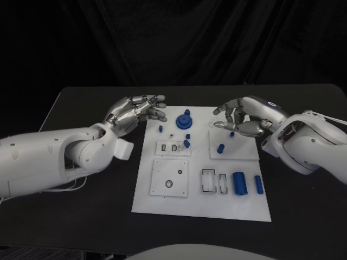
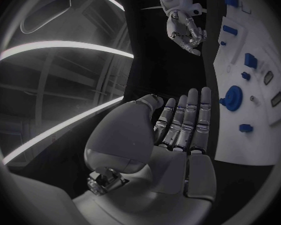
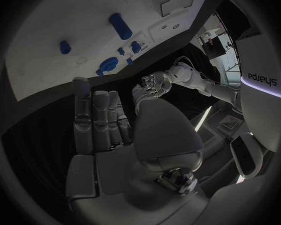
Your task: Assemble the parts on the task board
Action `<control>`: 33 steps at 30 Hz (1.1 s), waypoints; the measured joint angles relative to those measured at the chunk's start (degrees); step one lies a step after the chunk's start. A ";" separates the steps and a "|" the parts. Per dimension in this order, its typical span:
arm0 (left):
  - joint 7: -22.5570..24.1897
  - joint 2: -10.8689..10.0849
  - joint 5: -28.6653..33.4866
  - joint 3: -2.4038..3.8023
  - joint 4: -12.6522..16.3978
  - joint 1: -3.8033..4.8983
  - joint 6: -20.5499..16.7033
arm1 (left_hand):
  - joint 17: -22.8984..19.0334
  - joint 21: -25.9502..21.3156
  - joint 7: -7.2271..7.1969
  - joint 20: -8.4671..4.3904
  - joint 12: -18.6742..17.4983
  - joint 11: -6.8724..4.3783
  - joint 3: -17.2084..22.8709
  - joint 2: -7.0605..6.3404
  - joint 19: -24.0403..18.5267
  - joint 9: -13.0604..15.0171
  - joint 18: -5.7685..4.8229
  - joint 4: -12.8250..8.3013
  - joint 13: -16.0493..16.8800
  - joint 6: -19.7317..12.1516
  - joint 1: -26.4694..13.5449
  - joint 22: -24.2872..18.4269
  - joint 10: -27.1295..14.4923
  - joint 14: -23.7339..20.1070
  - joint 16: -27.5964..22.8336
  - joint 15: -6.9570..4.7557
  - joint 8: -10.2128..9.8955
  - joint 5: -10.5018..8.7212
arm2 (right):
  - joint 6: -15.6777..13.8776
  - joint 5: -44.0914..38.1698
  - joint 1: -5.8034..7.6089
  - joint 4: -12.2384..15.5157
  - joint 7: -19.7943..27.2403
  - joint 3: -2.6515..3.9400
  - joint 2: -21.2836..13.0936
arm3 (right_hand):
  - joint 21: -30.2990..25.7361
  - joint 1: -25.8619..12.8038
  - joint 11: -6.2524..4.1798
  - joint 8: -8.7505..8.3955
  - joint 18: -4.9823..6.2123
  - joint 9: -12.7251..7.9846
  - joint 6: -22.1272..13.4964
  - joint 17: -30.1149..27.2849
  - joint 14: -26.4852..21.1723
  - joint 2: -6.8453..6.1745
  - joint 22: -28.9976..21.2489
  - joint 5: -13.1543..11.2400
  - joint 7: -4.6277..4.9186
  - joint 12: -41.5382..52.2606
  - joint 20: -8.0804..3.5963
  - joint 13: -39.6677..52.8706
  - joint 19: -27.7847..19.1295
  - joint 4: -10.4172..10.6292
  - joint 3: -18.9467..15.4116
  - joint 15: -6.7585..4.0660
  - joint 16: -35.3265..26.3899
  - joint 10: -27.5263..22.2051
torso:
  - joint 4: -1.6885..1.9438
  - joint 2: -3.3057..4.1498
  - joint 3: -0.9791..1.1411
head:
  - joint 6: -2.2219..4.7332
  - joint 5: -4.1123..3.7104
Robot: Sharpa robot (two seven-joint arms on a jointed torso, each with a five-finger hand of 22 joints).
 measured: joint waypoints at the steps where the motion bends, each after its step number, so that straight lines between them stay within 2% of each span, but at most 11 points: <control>1: -0.91 0.36 -0.84 0.01 -0.20 0.99 -0.21 | 2.13 4.90 0.05 -0.79 0.68 -0.71 0.65 -0.16 -1.81 -0.02 0.00 0.19 0.46 0.60 -0.71 3.58 1.51 -0.11 4.35 -0.56 0.04 -0.31 | -0.11 0.72 -0.05 0.01 0.61 -0.03 -0.78 | -0.10 -0.07 0.12 0.00 0.00 -0.08 0.00 -0.06 -0.03 0.34 0.00 0.13 0.00 0.00 0.06 0.00 -0.06 0.00 0.00 0.02 0.00 -0.12 | 0.00 -0.09 0.06 | -0.01 0.12; 4: -4.49 1.65 -3.62 -0.04 -0.95 4.03 -1.04 | 6.89 14.70 0.34 -1.50 3.49 -2.80 1.73 -0.67 -3.62 0.00 0.20 1.47 2.40 2.70 -1.77 10.28 6.09 2.55 14.12 -2.70 0.63 -1.78 | -0.61 3.06 -0.28 0.38 2.82 -0.13 -3.43 | -0.10 -0.69 0.21 0.32 0.00 -0.39 0.72 -0.15 -0.24 0.95 0.00 1.25 0.11 0.34 0.06 0.00 -0.06 0.00 0.00 0.23 0.00 -0.21 | 0.04 -0.48 0.25 | -0.11 0.20; 6: -6.98 2.57 -5.39 -0.06 -1.46 5.63 -1.65 | 10.65 19.94 0.46 -2.12 6.99 -4.25 2.18 -0.74 -4.24 0.25 1.45 2.05 5.01 4.52 -1.83 13.85 9.08 4.88 20.83 -3.83 1.61 -2.09 | -0.99 4.31 -0.39 0.75 4.12 -0.16 -4.96 | 0.45 -1.03 0.21 0.62 0.00 -0.53 1.89 0.05 -0.24 1.29 0.00 2.45 0.19 0.34 0.06 0.00 -0.06 0.00 0.00 0.23 0.21 -0.21 | 0.13 -0.76 0.37 | -0.18 -0.01; 8: -9.93 3.56 -7.67 -0.05 -2.10 6.99 -2.28 | 23.99 24.64 -0.27 -2.92 12.21 -5.75 2.37 -1.04 -5.04 0.95 1.45 2.24 9.01 7.02 -2.13 17.12 11.52 12.82 29.57 -4.95 3.52 -2.25 | -1.43 5.57 -0.44 1.14 5.48 -0.16 -6.50 | 1.80 -1.17 0.21 1.04 -0.01 -0.71 3.31 0.63 -0.01 1.52 0.00 3.44 0.19 0.66 0.35 -0.11 0.28 0.08 0.40 0.00 0.97 -0.21 | 0.20 -1.04 0.43 | -0.24 -0.20; 10: -12.67 4.42 -9.86 -0.06 -2.70 7.91 -2.70 | 44.52 28.67 -1.49 -3.53 18.85 -7.18 1.93 -1.35 -4.72 2.77 2.34 2.13 14.25 9.28 -2.44 20.36 13.37 26.99 36.74 -6.29 6.28 -2.54 | -1.75 6.44 -0.47 1.46 6.32 -0.16 -7.60 | 2.37 -0.98 0.21 1.04 -0.02 -0.79 3.88 0.84 0.07 1.70 0.00 3.89 0.21 0.66 0.23 -0.20 0.59 -0.09 0.56 -0.09 1.18 -0.21 | 0.30 -1.29 0.47 | -0.26 -0.37; 11: -14.73 5.04 -11.51 -0.10 -3.13 8.52 -2.86 | 56.99 31.97 -2.35 -4.12 26.60 -8.21 1.54 -1.42 0.07 4.82 2.35 1.74 23.66 10.48 -2.50 25.09 17.37 37.29 39.50 -7.00 8.77 -2.75 | -1.91 6.91 -0.49 1.69 6.71 -0.16 -8.22 | 2.52 -0.98 0.21 1.04 -0.02 -0.79 3.88 1.01 0.25 1.70 -0.01 3.89 0.21 0.66 0.24 -0.26 0.59 -0.08 0.56 0.09 1.32 -0.21 | 0.37 -1.41 0.49 | -0.29 -0.54; 12: -16.15 5.50 -12.73 -0.15 -3.43 8.95 -2.89 | 60.28 33.27 -2.54 -4.35 30.71 -8.53 1.48 -1.42 2.03 5.91 2.34 1.68 29.39 10.67 -2.50 26.91 19.66 40.85 40.34 -7.29 9.97 -2.75 | -2.01 7.22 -0.50 1.93 6.95 -0.16 -8.69 | 2.74 -0.98 0.21 1.04 -0.02 -0.79 3.88 1.11 0.33 1.70 0.00 3.89 0.21 0.65 0.24 -0.28 0.59 0.05 0.70 0.17 1.44 -0.21 | 0.43 -1.54 0.51 | -0.38 -0.61; 15: -21.51 7.59 -17.48 -0.24 -4.80 10.67 -2.69 | 62.68 36.81 -3.46 -4.90 44.46 -9.19 0.78 -1.55 9.72 11.42 2.33 2.37 54.30 9.04 -3.14 33.79 33.50 46.66 40.77 -7.92 15.15 -4.95 | -2.21 8.05 -0.50 2.47 7.46 -0.16 -9.95 | 3.76 -0.98 0.15 1.04 -0.01 -0.95 4.09 1.66 1.03 1.70 -0.01 4.30 0.42 0.65 0.17 -0.36 1.11 0.07 0.72 -0.01 2.08 -0.15 | 0.51 -1.99 0.62 | -0.77 -0.77; 18: -25.91 9.50 -21.55 -0.09 -5.61 11.94 -2.00 | 62.84 38.38 -4.27 -5.11 52.31 -9.72 0.05 -1.32 14.71 17.14 1.41 4.45 67.93 7.20 -4.26 37.57 46.29 47.27 40.77 -8.86 19.98 -8.14 | -2.26 8.57 -0.50 2.50 7.63 -0.16 -10.61 | 4.25 -0.98 -0.02 1.04 -0.01 -1.04 4.26 2.00 1.39 1.70 -0.01 4.30 0.25 0.64 0.16 -0.42 1.49 0.07 0.72 -0.06 2.47 0.02 | 0.47 -2.29 0.71 | -0.97 -0.53; 26: -40.77 14.99 -34.90 -0.17 -8.69 13.07 2.84 | 62.84 42.29 -7.17 -6.55 55.34 -12.22 -6.05 2.73 31.55 29.92 -0.38 6.50 69.85 9.77 -18.60 48.54 49.06 47.27 40.77 -10.95 29.71 -22.00 | -2.28 9.52 -0.62 1.72 7.76 -0.17 -11.13 | 5.06 -1.28 -0.01 1.04 -0.01 -1.23 4.30 2.51 1.98 1.99 -0.01 4.30 0.22 0.85 0.02 -0.56 2.03 0.07 0.72 -0.26 2.93 0.44 | -0.39 -3.17 1.30 | -1.13 0.72; 33: -53.26 19.54 -42.39 -0.13 -11.56 13.25 9.99 | 62.84 42.79 -8.70 -8.76 55.34 -13.85 -9.10 3.73 36.69 35.65 -0.45 6.34 69.84 11.30 -21.52 50.66 49.04 47.19 40.77 -12.84 31.53 -26.08 | -2.17 9.92 -0.80 1.52 7.50 -0.20 -11.71 | 5.83 -1.28 -0.16 1.04 -0.02 -1.33 4.63 2.93 2.61 1.99 -0.01 4.53 0.27 0.85 0.05 -0.56 2.42 0.08 1.03 -0.23 3.60 0.90 | -0.82 -3.65 1.88 | -1.64 0.92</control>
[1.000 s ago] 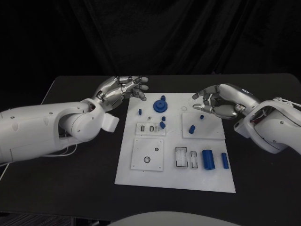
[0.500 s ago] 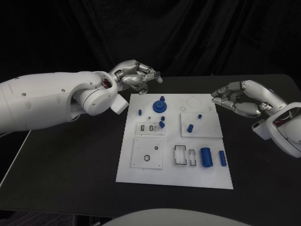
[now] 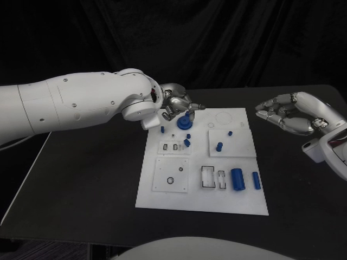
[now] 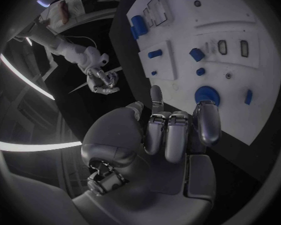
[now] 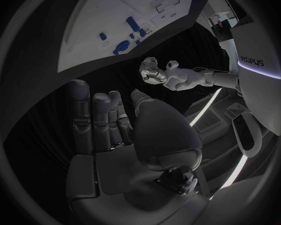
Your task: Assemble the parts on the task board
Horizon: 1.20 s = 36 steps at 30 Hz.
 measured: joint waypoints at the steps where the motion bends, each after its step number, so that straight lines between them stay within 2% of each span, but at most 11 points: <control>1: -1.85 0.52 -0.77 -0.01 -0.42 0.00 1.16 | 0.00 0.00 -0.28 -0.14 0.00 -0.29 -0.31 0.21 0.56 0.53 0.00 -0.03 0.00 0.28 -0.21 0.25 0.01 0.00 0.00 -0.24 0.00 -0.36 | 0.01 0.04 0.00 0.00 -0.07 0.00 0.00 | 0.00 0.00 0.05 0.00 0.00 0.00 0.07 0.04 0.03 0.00 0.00 0.00 -0.07 0.00 0.00 0.00 0.00 0.00 0.00 0.03 0.02 0.05 | -0.02 -0.05 0.06 | -0.03 -0.04; 4: -5.38 1.44 -2.18 -0.02 -1.22 0.00 3.40 | 0.00 0.00 -1.10 -0.78 0.00 -0.89 -0.84 0.26 2.55 2.55 -0.04 0.06 0.00 1.51 -0.26 1.24 0.03 0.01 0.00 -0.91 0.70 -2.02 | 0.03 0.09 -0.04 0.00 -0.21 0.00 -0.03 | 0.23 0.00 0.06 0.00 0.00 0.00 0.07 0.04 0.03 0.00 0.00 0.00 -0.07 0.00 0.00 0.00 0.00 0.00 0.00 0.03 0.02 0.05 | -0.11 -0.25 0.24 | -0.17 -0.12; 5: -6.67 1.82 -2.76 -0.03 -1.55 0.00 4.16 | 0.00 0.00 -1.32 -1.16 0.00 -1.40 -1.29 0.46 3.20 3.57 -0.90 0.06 0.00 2.13 -0.46 1.54 0.04 0.07 0.00 -1.37 1.19 -2.14 | 0.04 0.11 -0.09 0.00 -0.28 0.01 -0.06 | 0.33 0.00 0.05 0.00 0.00 -0.05 0.07 0.13 0.03 0.00 0.00 0.00 -0.07 0.22 -0.13 0.00 0.13 0.00 0.00 0.03 0.02 0.05 | -0.16 -0.34 0.32 | -0.31 -0.06; 7: -8.38 2.41 -3.66 -0.03 -2.02 0.01 5.08 | 0.00 0.00 -1.93 -1.79 0.00 -2.10 -2.19 0.74 4.88 5.72 -0.89 0.00 0.00 3.17 -0.87 1.61 0.00 0.02 0.00 -2.06 2.16 -2.14 | 0.06 0.14 -0.20 -0.05 -0.38 0.02 -0.11 | 0.46 0.00 -0.03 0.00 0.00 -0.08 0.12 0.21 0.15 0.00 0.00 0.00 -0.02 0.26 -0.20 0.00 0.20 0.00 0.00 -0.09 0.22 0.21 | -0.21 -0.44 0.44 | -0.41 0.08; 10: -10.50 3.19 -4.95 -0.02 -2.59 0.03 6.12 | -0.01 0.00 -2.23 -2.35 0.00 -2.19 -2.85 0.51 5.60 7.37 -0.88 0.07 0.00 3.46 -1.26 1.61 0.06 0.09 0.00 -2.17 2.35 -2.63 | 0.07 0.19 -0.49 -0.21 -0.56 0.02 -0.12 | 0.46 0.00 0.05 0.00 0.00 -0.16 0.27 0.27 0.24 0.00 -0.01 0.00 0.13 0.26 0.00 0.00 0.40 0.00 0.00 -0.18 0.42 0.45 | -0.23 -0.58 0.60 | -0.13 0.24; 14: -12.32 3.81 -6.17 -0.01 -2.94 0.03 6.95 | -0.01 0.00 -2.22 -2.55 0.00 -2.19 -3.01 0.50 6.21 7.89 -0.87 -0.08 0.00 3.46 -1.26 1.61 0.06 0.01 0.00 -2.49 1.59 -2.80 | 0.08 0.25 -0.82 -0.47 -0.65 0.01 -0.01 | 0.46 0.00 0.05 0.00 0.00 -0.16 0.27 0.27 0.44 0.00 0.00 0.24 0.13 0.26 0.00 0.00 0.40 0.00 0.00 0.02 0.42 0.45 | -0.20 -0.72 0.74 | 0.17 0.40; 21: -14.23 4.56 -7.45 0.00 -2.98 0.03 7.97 | -0.01 -0.15 -2.21 -2.55 0.00 -2.37 -3.01 0.74 6.21 7.90 -0.87 -0.08 -0.01 3.47 -1.02 1.60 -0.12 0.10 0.00 -2.57 -1.90 -1.97 | 0.12 0.28 -1.35 -0.72 -0.67 0.01 0.13 | 0.81 -0.65 0.29 0.00 -0.01 -0.37 0.59 0.41 0.44 -0.01 -0.01 0.24 0.45 0.26 -0.21 -0.04 0.60 0.00 0.00 0.03 0.42 0.69 | -0.49 -0.98 0.99 | -0.42 1.31; 25: -14.86 4.66 -7.85 0.00 -2.74 0.03 8.55 | -0.01 -0.38 -1.79 -2.55 0.00 -2.37 -3.32 0.74 6.21 6.83 -0.87 -0.40 -0.01 4.66 -1.02 1.60 -0.12 0.10 0.00 -2.57 -5.91 -1.82 | 0.12 0.30 -1.68 -0.96 -0.66 0.00 0.35 | 0.81 -1.05 0.29 0.00 -0.01 -0.41 0.69 0.40 0.44 0.10 -0.01 0.24 0.34 0.26 -0.20 -0.08 0.60 0.00 0.00 0.03 0.42 0.69 | -0.60 -1.30 1.13 | -0.72 1.55; 29: -15.18 4.70 -8.07 0.00 -2.64 0.03 9.02 | -0.02 -0.38 -1.63 -2.42 0.00 -2.36 -3.33 0.77 6.95 6.27 -0.87 -0.40 -0.01 5.25 -0.98 1.60 -0.12 0.10 0.00 -2.57 -7.68 -1.42 | 0.10 0.31 -1.93 -1.07 -0.63 0.00 0.49 | 0.81 -1.62 0.29 0.00 -0.01 -0.54 1.00 0.40 0.65 -0.07 -0.01 0.24 0.45 0.25 -0.21 -0.15 0.60 0.00 0.00 0.23 0.42 0.69 | -0.73 -1.64 1.24 | -1.12 1.71; 33: -15.35 4.81 -7.85 0.01 -3.07 0.03 9.50 | -0.02 -0.38 -1.37 -2.26 0.00 -2.36 -3.33 1.27 7.76 5.03 -0.86 -0.40 -0.01 6.38 -0.49 1.59 -0.12 0.10 0.00 -2.57 -10.88 -0.56 | -0.08 0.32 -2.06 -1.10 -0.56 0.00 0.56 | 0.81 -1.62 0.29 0.00 -0.01 -0.54 1.00 0.40 0.65 -0.07 -0.01 0.24 0.45 0.25 -0.20 -0.15 0.60 0.00 -0.01 0.23 0.42 0.69 | -0.86 -1.98 1.33 | -1.74 1.74; 36: -15.44 4.85 -6.87 0.02 -3.84 0.01 9.80 | -0.02 -0.38 -1.39 -2.26 0.00 -2.36 -3.31 1.62 7.76 4.59 -0.86 -0.42 -0.01 6.51 -0.14 1.59 -0.12 0.10 0.00 -2.56 -12.08 -0.34 | -0.48 0.32 -2.09 -1.04 -0.46 0.00 0.65 | 0.81 -1.62 0.48 0.00 -0.01 -0.54 1.00 0.40 0.65 -0.07 -0.01 0.24 0.45 0.48 -0.20 -0.15 0.60 0.00 0.00 0.23 0.67 0.87 | -0.88 -2.19 1.38 | -2.14 1.61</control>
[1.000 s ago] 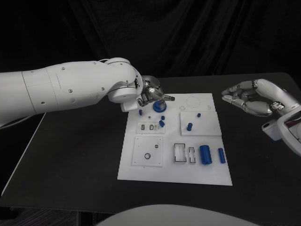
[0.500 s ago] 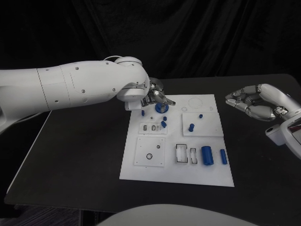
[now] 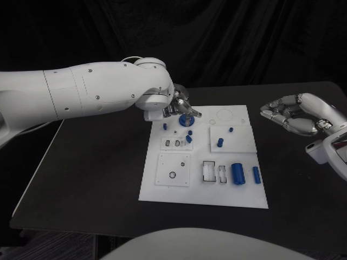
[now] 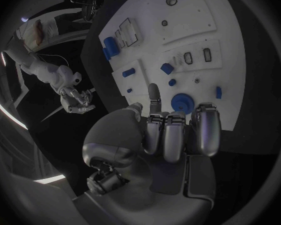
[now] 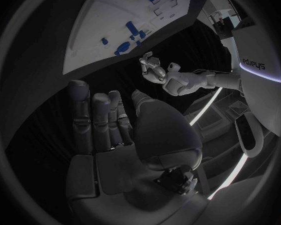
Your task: Assemble the parts on the task board
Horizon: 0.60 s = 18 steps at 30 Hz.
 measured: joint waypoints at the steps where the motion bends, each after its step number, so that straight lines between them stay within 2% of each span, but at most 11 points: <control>1: -0.03 0.00 0.33 0.00 -0.15 -0.02 0.08 | 0.00 0.00 0.19 0.00 0.00 0.00 0.16 0.06 0.00 -0.07 0.00 -0.16 0.00 0.20 0.06 0.00 0.00 0.00 0.00 0.00 -0.34 0.00 | -0.16 0.00 -0.01 0.06 0.03 0.00 0.02 | 0.00 0.00 0.00 0.00 0.00 0.00 0.00 0.04 0.00 0.00 0.00 0.00 0.00 0.00 0.00 0.00 0.00 0.00 0.00 0.00 0.02 0.00 | -0.02 -0.07 0.02 | -0.16 -0.03; 7: -0.16 -0.10 2.45 0.00 -0.38 -0.27 0.50 | 0.00 0.00 0.22 0.00 0.00 0.00 0.57 0.43 0.00 -0.25 0.00 -0.53 0.00 0.62 0.43 -0.01 0.00 0.00 0.00 0.00 -1.11 0.00 | -1.02 0.00 -0.03 0.29 0.15 0.01 0.11 | 0.00 0.00 0.00 0.00 0.00 0.00 0.00 0.12 0.04 0.00 0.00 0.00 0.00 0.00 0.00 0.00 0.00 0.00 0.00 -0.04 0.02 0.00 | -0.06 -0.65 0.31 | -1.11 -0.12; 9: -0.20 -0.24 2.92 0.01 -0.27 -0.40 0.56 | 0.00 0.00 0.14 0.00 0.00 0.07 1.23 0.78 0.00 -0.29 0.00 -0.73 0.00 0.68 0.78 -0.01 0.07 0.00 0.00 0.00 -1.74 0.45 | -1.22 0.00 -0.04 0.29 0.17 0.01 0.23 | 0.08 0.00 -0.02 0.00 0.00 0.01 0.00 0.19 0.20 0.00 0.00 0.00 0.00 0.00 0.06 0.02 0.06 0.00 0.00 -0.20 0.02 0.02 | -0.07 -0.74 0.37 | -1.17 -0.13; 18: -0.39 -0.72 4.34 0.00 -0.01 -1.83 0.58 | -0.01 -0.23 0.21 0.00 0.00 0.19 1.44 0.78 -0.01 -0.33 0.01 -0.94 0.00 1.01 0.78 -0.01 0.19 0.00 0.00 0.01 -1.99 0.56 | -2.14 0.01 -0.05 0.24 0.37 0.02 0.61 | 0.29 -0.21 -0.21 0.00 0.00 -0.04 0.00 0.24 0.20 0.21 0.00 0.00 0.00 -0.02 0.20 0.13 0.20 0.00 0.00 -0.20 0.02 0.21 | -0.11 -0.73 0.53 | -1.22 -0.29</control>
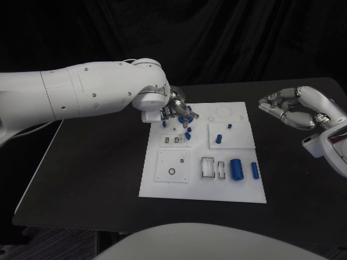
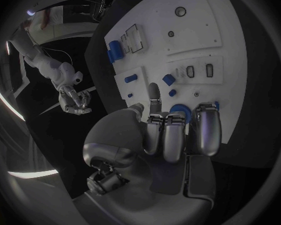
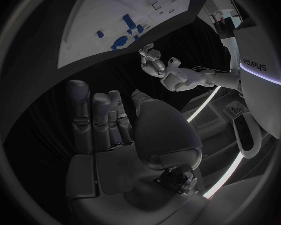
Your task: Assemble the parts on the task board
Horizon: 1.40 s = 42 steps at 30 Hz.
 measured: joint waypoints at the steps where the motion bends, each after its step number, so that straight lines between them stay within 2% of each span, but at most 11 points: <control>1: -0.01 -0.01 0.08 0.00 -0.01 -0.14 -0.01 | 0.00 0.00 0.00 0.00 0.00 0.00 0.00 0.00 0.00 0.00 0.00 0.00 0.00 0.00 0.00 0.00 0.00 0.00 0.00 0.00 0.00 0.00 | -0.06 0.00 0.00 0.00 0.01 0.00 0.01 | 0.00 0.00 0.00 0.00 -0.01 0.00 0.00 0.00 0.00 0.00 0.00 0.00 0.00 0.00 0.00 0.00 0.00 0.00 0.00 0.00 0.00 0.00 | 0.02 0.02 0.00 | 0.00 -0.05; 6: -0.06 -0.02 0.38 -0.01 -0.21 -0.78 -0.15 | 0.00 -0.28 0.00 0.33 0.00 0.00 0.79 0.30 -0.33 -0.10 0.00 -0.47 0.00 0.00 0.31 0.00 0.00 0.00 0.00 0.00 -0.87 0.47 | -0.28 0.01 -0.01 0.00 0.07 0.00 0.02 | 0.00 0.00 0.00 0.00 0.00 0.00 0.20 0.00 0.00 0.00 0.00 0.00 0.20 0.00 0.00 0.00 0.00 0.00 0.00 0.00 0.00 0.00 | 0.07 0.12 -0.10 | 0.00 -0.13; 17: -0.08 -0.14 0.64 0.01 -0.24 -1.98 -0.53 | 0.00 -0.53 0.00 0.32 0.00 0.00 1.10 0.30 -0.75 -0.10 0.00 -0.47 0.00 0.00 0.31 -0.01 0.00 0.00 0.00 0.00 -1.10 0.70 | -0.37 0.01 -0.01 -0.08 0.12 -0.01 0.34 | 0.00 0.01 0.20 0.00 0.00 -0.01 0.20 0.07 0.20 0.00 0.00 0.00 0.20 -0.01 0.00 -0.01 0.00 0.00 0.00 0.21 0.22 0.19 | 0.25 0.13 -0.41 | -0.01 -0.38; 26: -0.08 -0.65 0.73 0.00 -0.21 -3.30 -1.10 | -0.01 -0.52 0.00 0.31 0.00 0.00 1.85 0.22 -1.16 -0.22 0.00 -1.19 0.00 0.00 0.83 -0.01 0.00 -0.21 0.00 0.21 -2.44 1.01 | -0.31 0.01 -0.03 -0.19 0.16 -0.01 0.53 | 0.00 0.01 0.20 0.00 0.00 -0.11 0.20 0.07 0.20 0.00 0.00 0.46 0.20 0.21 0.00 -0.01 0.00 0.00 0.00 0.21 0.22 0.19 | 0.36 0.25 -0.47 | -0.01 -0.50; 33: -0.01 -0.76 0.76 -0.01 -0.28 -3.69 -1.81 | -0.01 -0.87 0.73 0.31 0.00 0.80 3.32 -0.01 -1.15 -1.11 0.00 -1.42 -0.01 -0.73 1.06 -0.01 -0.04 -0.11 0.00 0.73 -5.38 1.25 | -0.18 0.02 -0.04 -0.26 0.16 0.00 0.57 | 0.00 0.01 0.20 0.00 0.00 -0.11 0.20 0.06 0.20 0.00 0.00 0.46 0.20 0.21 0.00 -0.08 0.00 0.00 0.00 0.21 0.22 0.19 | 0.41 0.31 -0.48 | 0.01 -0.59; 38: 0.03 -0.64 0.78 0.01 -0.70 -4.00 -2.31 | -0.01 -1.01 1.14 0.82 0.00 1.17 3.95 -0.25 -1.67 -2.13 0.01 -1.42 -0.01 -1.14 0.82 -0.01 -0.07 -0.21 0.00 1.04 -7.59 1.25 | -0.03 0.02 -0.08 -0.31 0.14 0.00 0.64 | 0.00 0.01 0.20 0.00 0.00 -0.17 0.19 0.06 0.20 0.00 0.00 0.46 0.20 0.21 0.00 -0.24 0.00 0.00 0.00 0.21 0.22 0.20 | 0.47 0.37 -0.52 | 0.02 -0.55; 42: 0.05 -0.49 0.79 0.01 -1.00 -4.31 -2.56 | -0.01 -1.10 1.35 1.00 0.00 1.24 4.13 -0.39 -1.84 -2.49 0.00 -1.60 -0.01 -0.93 0.68 -0.01 0.00 0.00 0.00 1.24 -8.36 1.25 | 0.13 0.02 -0.09 -0.34 0.12 0.00 0.65 | 0.00 0.01 0.20 0.00 0.00 -0.17 0.20 0.06 0.20 0.00 0.00 0.46 0.20 0.21 0.00 -0.24 0.00 0.00 0.00 0.21 0.22 0.19 | 0.47 0.40 -0.56 | 0.02 -0.51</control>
